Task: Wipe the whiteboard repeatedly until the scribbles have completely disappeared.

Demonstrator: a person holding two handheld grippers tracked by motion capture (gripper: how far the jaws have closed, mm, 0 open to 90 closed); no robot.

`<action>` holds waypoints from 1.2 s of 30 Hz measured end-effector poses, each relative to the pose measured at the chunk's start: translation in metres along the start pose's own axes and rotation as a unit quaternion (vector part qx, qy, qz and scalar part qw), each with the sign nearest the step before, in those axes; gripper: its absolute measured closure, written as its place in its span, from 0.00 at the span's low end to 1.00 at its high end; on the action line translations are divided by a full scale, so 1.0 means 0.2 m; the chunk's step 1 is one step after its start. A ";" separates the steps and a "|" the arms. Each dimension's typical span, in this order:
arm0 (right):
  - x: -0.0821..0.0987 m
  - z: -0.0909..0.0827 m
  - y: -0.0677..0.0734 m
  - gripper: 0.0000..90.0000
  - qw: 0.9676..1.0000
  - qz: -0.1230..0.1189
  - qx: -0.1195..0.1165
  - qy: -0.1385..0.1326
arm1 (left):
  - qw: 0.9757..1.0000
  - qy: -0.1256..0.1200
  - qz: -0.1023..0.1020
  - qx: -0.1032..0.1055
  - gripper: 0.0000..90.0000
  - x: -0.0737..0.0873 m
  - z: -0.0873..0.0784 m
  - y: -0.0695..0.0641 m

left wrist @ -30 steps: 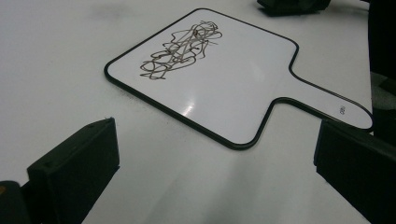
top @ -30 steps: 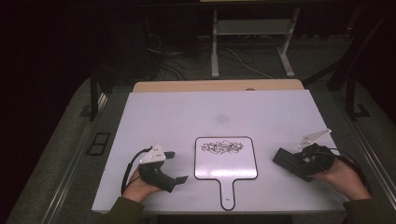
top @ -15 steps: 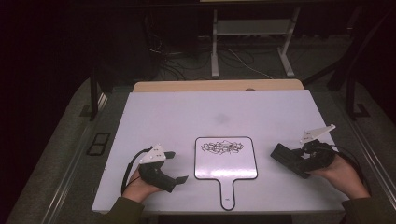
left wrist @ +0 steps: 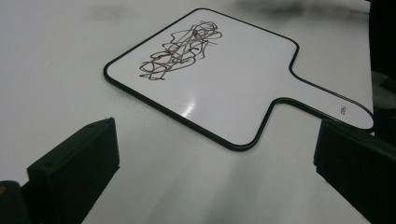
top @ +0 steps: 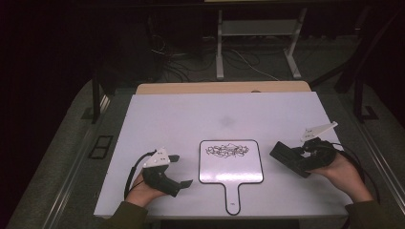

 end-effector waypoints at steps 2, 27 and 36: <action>-0.02 0.01 0.00 0.43 1.000 -0.003 -0.003 -0.002 | 1.000 0.001 0.001 0.000 0.00 0.00 0.00 0.00; -0.30 0.19 0.05 0.43 1.000 -0.024 -0.008 0.000 | 1.000 -0.002 0.000 -0.001 0.00 0.00 0.00 0.00; -0.38 0.27 0.06 0.43 1.000 -0.025 -0.010 0.004 | 1.000 -0.002 0.000 0.000 0.00 0.00 0.00 0.01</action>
Point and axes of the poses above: each handheld gripper's, and its own axes: z roughly forward along the jaws, x roughly out of its underside, y roughly to its left, the point moved 9 cm from there along z, roughly forward along the jaws, and after that the axes turned 3 degrees about -x, right-handed, at the moved point
